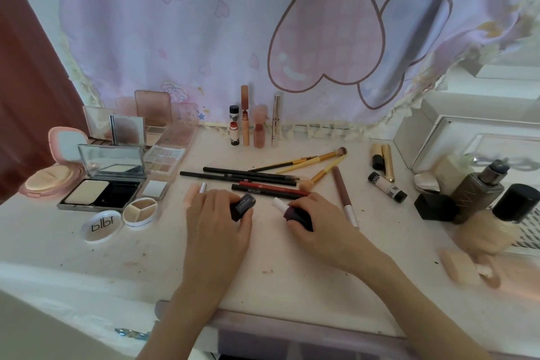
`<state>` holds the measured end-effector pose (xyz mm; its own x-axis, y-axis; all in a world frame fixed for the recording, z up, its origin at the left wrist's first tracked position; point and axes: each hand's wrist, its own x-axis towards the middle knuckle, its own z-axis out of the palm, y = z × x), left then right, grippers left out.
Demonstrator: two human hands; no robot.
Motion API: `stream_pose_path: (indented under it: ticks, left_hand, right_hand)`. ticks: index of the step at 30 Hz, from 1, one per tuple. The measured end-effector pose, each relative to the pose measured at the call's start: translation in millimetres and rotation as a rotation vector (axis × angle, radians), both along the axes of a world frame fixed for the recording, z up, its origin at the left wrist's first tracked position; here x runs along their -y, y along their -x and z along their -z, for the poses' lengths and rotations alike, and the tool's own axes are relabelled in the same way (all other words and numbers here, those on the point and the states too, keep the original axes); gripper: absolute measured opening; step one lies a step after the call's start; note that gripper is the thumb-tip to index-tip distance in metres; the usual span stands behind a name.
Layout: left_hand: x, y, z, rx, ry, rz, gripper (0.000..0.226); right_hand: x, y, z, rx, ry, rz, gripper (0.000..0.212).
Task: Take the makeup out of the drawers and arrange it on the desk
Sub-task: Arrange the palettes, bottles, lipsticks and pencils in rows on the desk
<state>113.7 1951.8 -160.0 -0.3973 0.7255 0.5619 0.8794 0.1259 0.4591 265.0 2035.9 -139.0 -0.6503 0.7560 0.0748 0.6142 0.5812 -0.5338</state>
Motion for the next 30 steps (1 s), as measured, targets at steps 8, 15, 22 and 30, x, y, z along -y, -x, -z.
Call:
stream_pose_path:
  ticks: [8, 15, 22, 30]
  left_hand:
    - [15, 24, 3, -0.2, 0.193, -0.126, 0.022]
    - [19, 32, 1, -0.149, 0.175, -0.103, 0.025]
    - [23, 35, 0, -0.132, 0.164, -0.094, 0.03]
    - [22, 40, 6, -0.095, 0.098, -0.053, 0.023]
  right_hand:
    - [17, 52, 10, -0.088, 0.011, 0.123, 0.049]
    - [27, 59, 8, -0.234, 0.0, 0.051, 0.035]
    - [30, 59, 14, -0.235, 0.018, -0.064, 0.037]
    - [27, 70, 20, -0.183, -0.062, -0.078, 0.036]
